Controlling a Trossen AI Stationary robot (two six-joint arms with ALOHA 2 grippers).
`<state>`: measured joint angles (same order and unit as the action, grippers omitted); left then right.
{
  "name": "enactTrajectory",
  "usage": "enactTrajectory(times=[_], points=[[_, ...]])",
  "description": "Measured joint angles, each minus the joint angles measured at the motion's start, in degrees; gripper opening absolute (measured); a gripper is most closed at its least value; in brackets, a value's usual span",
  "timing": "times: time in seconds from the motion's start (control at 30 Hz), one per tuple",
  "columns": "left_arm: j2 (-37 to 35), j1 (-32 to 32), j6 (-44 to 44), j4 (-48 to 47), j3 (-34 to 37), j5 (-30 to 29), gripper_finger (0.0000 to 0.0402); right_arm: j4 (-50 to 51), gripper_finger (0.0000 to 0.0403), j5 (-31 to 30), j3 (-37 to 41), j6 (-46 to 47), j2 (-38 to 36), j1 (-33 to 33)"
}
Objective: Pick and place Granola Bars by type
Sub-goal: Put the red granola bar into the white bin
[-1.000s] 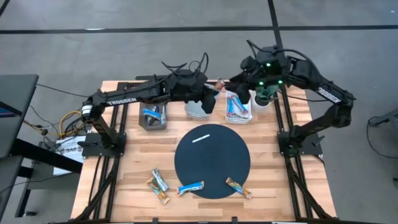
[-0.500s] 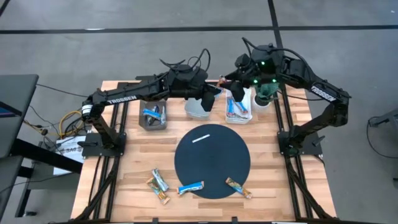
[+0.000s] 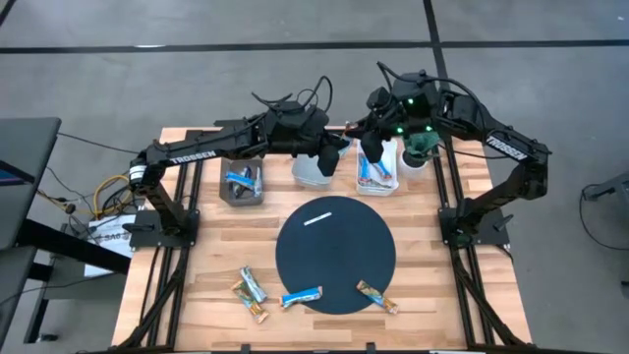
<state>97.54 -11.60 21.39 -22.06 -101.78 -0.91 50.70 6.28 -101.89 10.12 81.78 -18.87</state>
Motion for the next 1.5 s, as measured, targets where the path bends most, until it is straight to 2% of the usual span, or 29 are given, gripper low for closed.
enactTrajectory(times=[0.2, 0.4, 0.57, 0.63, 0.8, 0.9, 1.1, 1.3, 1.5], points=[[0.0, 0.0, -0.9, 0.0, 0.0, -0.8, 0.0066, 0.6, 0.0049, -0.4, 0.0, -0.1, 0.0, 0.0], [-0.1, 0.0, -0.9, -0.3, 0.0, 0.7, 0.0151, 2.7, 0.0038, -0.7, 0.0, -0.1, 0.0, -1.6], [-0.7, 0.0, -1.7, -5.3, 0.0, 0.3, 0.021, 5.7, 0.004, -1.2, 0.0, -0.3, 0.0, -4.3], [-1.6, 0.0, -2.2, -7.2, 0.0, -1.4, 0.0224, 9.2, 0.0047, -3.8, 0.0, -1.0, 0.0, -5.6], [-6.5, 0.0, -4.3, -9.6, 0.0, -6.6, 0.0237, 17.0, 0.0048, -12.6, 0.0, -2.6, 0.0, -9.0], [-9.7, 0.0, -6.1, -10.5, 0.0, -9.4, 0.0237, 18.3, 0.0041, -15.6, 0.0, -2.7, 0.0, -11.3], [-14.3, 0.0, -7.4, -11.4, 0.0, -12.6, 0.0238, 18.9, 0.0046, -17.9, 0.0, -3.1, 0.0, -14.9], [-14.9, 0.0, -7.3, -12.3, 0.0, -12.9, 0.0238, 19.3, 0.0067, -18.4, 0.0, -2.8, 0.0, -15.5], [-14.8, 0.0, -6.8, -14.2, 0.0, -12.7, 0.0238, 20.9, 0.0113, -18.4, 0.0, -3.0, 0.0, -14.6]])
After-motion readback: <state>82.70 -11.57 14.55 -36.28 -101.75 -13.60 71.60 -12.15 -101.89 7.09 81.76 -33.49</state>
